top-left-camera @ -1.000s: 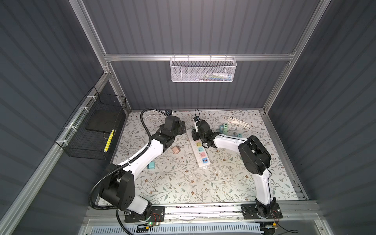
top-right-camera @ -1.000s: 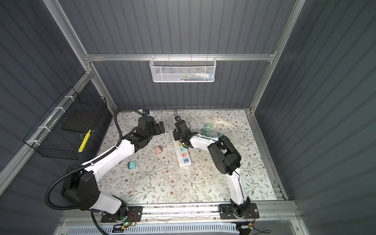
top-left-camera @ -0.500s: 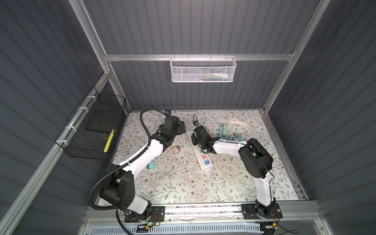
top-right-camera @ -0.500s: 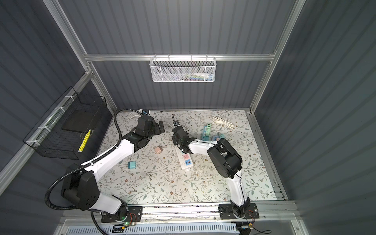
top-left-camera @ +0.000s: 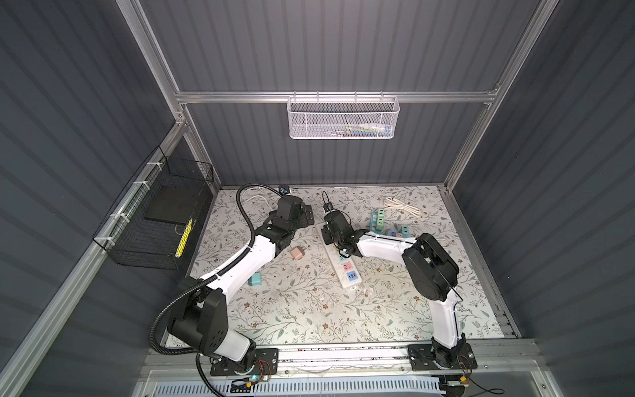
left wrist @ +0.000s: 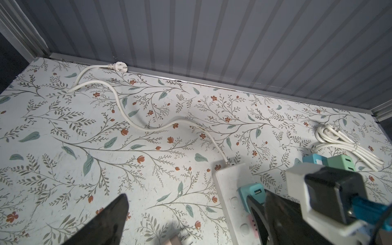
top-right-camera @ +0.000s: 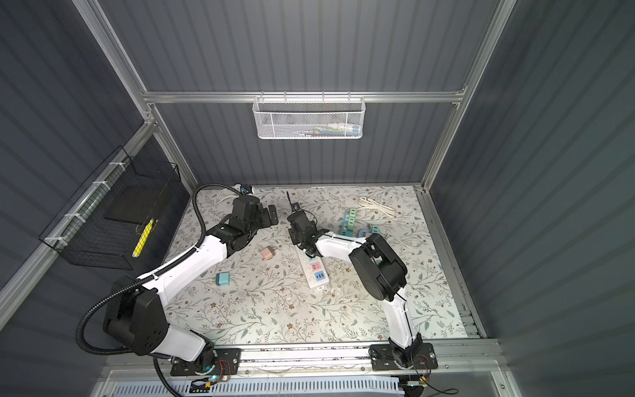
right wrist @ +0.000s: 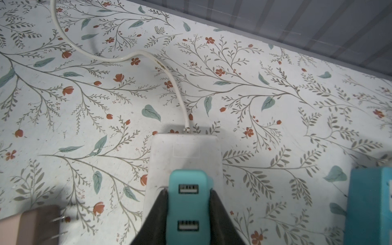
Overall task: Insert the plug
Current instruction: 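Lower the teal adapter with the right gripper onto the farthest socket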
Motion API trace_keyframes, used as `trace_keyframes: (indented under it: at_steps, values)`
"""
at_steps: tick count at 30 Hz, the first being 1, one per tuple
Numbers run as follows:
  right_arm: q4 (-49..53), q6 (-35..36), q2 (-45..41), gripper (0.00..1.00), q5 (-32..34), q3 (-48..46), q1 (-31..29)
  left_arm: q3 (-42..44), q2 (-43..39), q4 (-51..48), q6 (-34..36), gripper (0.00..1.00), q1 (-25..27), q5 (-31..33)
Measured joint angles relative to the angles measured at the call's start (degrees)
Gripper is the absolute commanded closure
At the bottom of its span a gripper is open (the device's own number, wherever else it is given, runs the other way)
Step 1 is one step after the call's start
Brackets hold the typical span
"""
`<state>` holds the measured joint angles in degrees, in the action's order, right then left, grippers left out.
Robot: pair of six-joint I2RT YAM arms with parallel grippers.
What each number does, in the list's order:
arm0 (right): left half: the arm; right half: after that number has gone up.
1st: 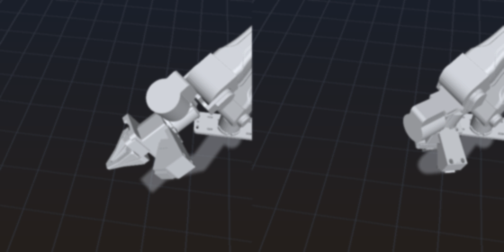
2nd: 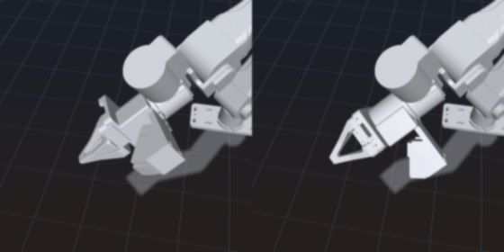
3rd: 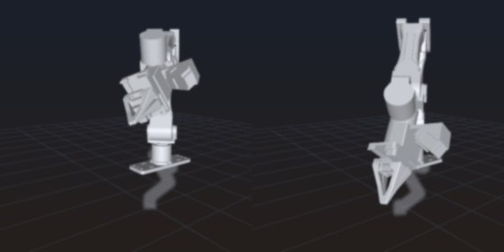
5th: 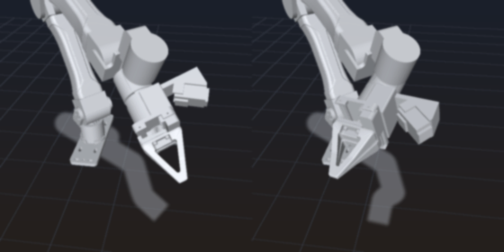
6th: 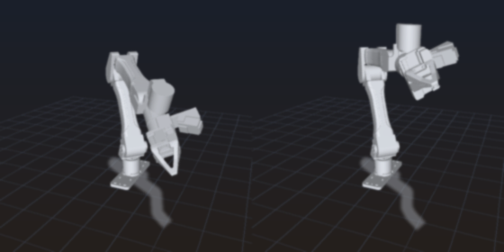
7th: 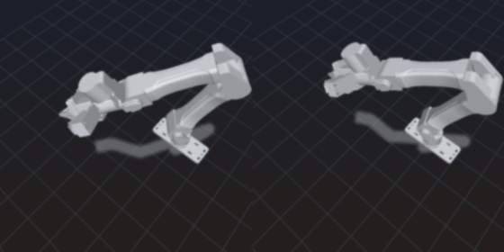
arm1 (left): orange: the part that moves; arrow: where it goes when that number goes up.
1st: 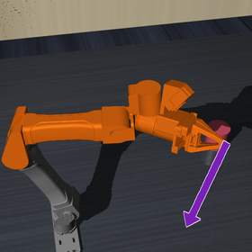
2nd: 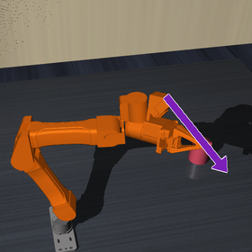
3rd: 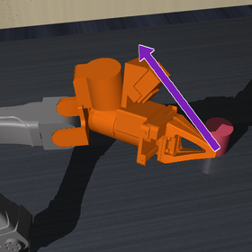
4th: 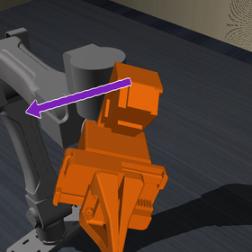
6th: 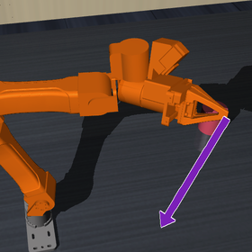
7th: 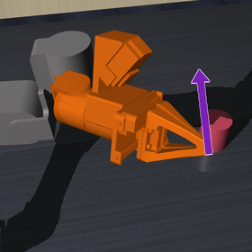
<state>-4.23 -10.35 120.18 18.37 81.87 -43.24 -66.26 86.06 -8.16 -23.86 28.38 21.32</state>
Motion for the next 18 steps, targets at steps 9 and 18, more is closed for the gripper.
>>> trace_keyframes:
  at_steps: [9,18]
  values:
    - [-0.4,-1.2,1.2,0.78,-0.8,0.4,0.2,0.1,0.0,0.0,0.0,0.00,0.0,0.0]
    - [-6.8,-3.1,-0.6,0.75,-1.6,-4.9,0.4,0.2,0.0,0.0,0.0,0.00,0.0,0.0]
